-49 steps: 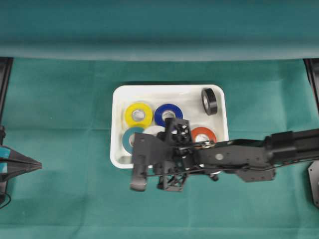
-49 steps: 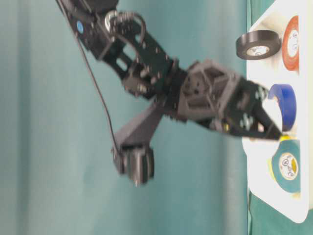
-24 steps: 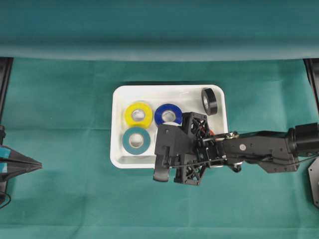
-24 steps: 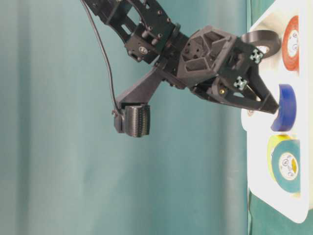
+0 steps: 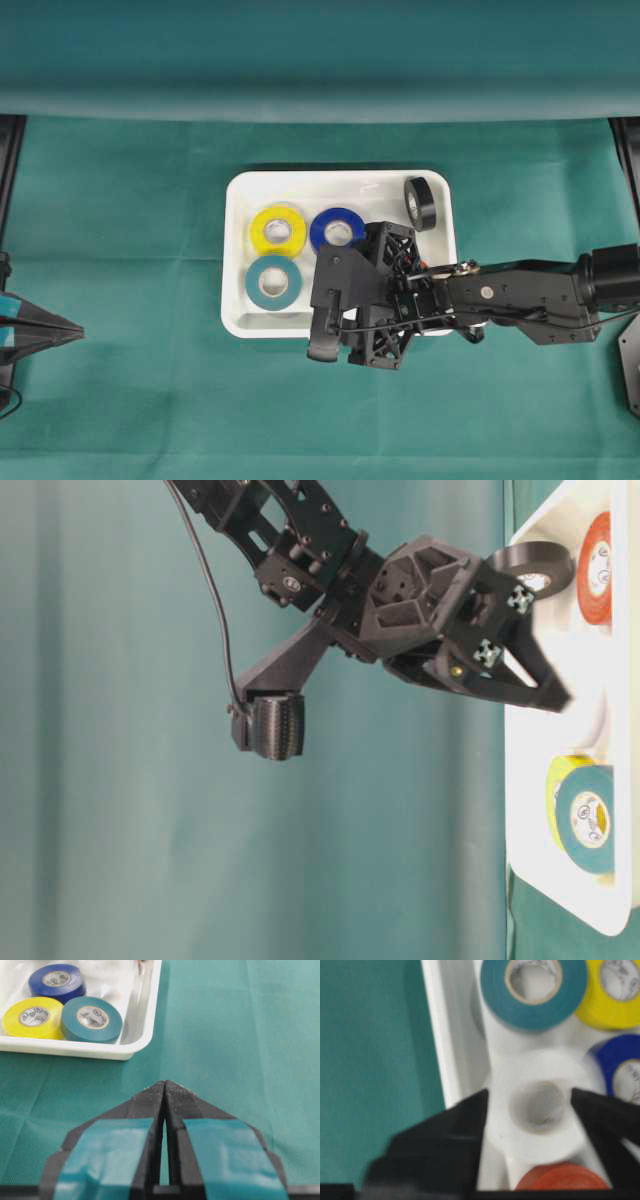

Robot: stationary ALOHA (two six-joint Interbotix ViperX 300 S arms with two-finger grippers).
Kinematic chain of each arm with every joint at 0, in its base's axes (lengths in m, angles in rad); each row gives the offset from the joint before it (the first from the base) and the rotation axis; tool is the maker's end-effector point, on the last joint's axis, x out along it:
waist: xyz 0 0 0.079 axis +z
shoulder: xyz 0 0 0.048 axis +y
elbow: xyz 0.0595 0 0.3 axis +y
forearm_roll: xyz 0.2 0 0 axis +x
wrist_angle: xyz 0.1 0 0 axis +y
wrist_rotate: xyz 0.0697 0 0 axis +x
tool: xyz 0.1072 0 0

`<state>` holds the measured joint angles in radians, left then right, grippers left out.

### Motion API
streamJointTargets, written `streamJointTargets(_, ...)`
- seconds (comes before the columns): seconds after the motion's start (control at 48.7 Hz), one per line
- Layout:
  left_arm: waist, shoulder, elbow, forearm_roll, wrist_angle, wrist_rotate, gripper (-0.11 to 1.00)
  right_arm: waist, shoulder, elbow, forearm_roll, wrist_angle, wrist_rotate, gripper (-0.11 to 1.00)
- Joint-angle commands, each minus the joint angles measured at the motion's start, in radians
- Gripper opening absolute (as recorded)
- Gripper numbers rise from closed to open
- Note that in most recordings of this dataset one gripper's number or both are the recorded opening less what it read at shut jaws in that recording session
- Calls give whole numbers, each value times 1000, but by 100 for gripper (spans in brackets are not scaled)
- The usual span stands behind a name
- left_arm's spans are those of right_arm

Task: Put the tape into the white case with the right arm.
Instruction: 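Lift the white tape and lower it into the tray's lower middle, then open the right gripper and retract it to the right side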

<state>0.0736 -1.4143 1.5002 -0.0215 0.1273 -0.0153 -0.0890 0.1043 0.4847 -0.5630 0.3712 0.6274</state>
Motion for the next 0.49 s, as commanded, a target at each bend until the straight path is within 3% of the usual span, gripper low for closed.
streamJointTargets(0.0, 3, 9, -15, -2, -11, 0, 0, 3, -35, -9, -9, -5, -2, 45)
streamJointTargets(0.082, 3, 9, -15, -2, -11, 0, 0, 2, -35, -9, -23, 0, 3, 69)
streamJointTargets(0.123, 2, 9, -15, -2, -11, 0, 0, 2, -35, -9, -25, 2, 3, 75)
streamJointTargets(0.205, 3, 9, -15, -2, -11, 0, 0, 2, -38, -8, -26, 12, 3, 65)
streamJointTargets(0.472, 3, 9, -17, -2, -9, 0, 0, 3, -107, 72, -26, 94, 5, 65)
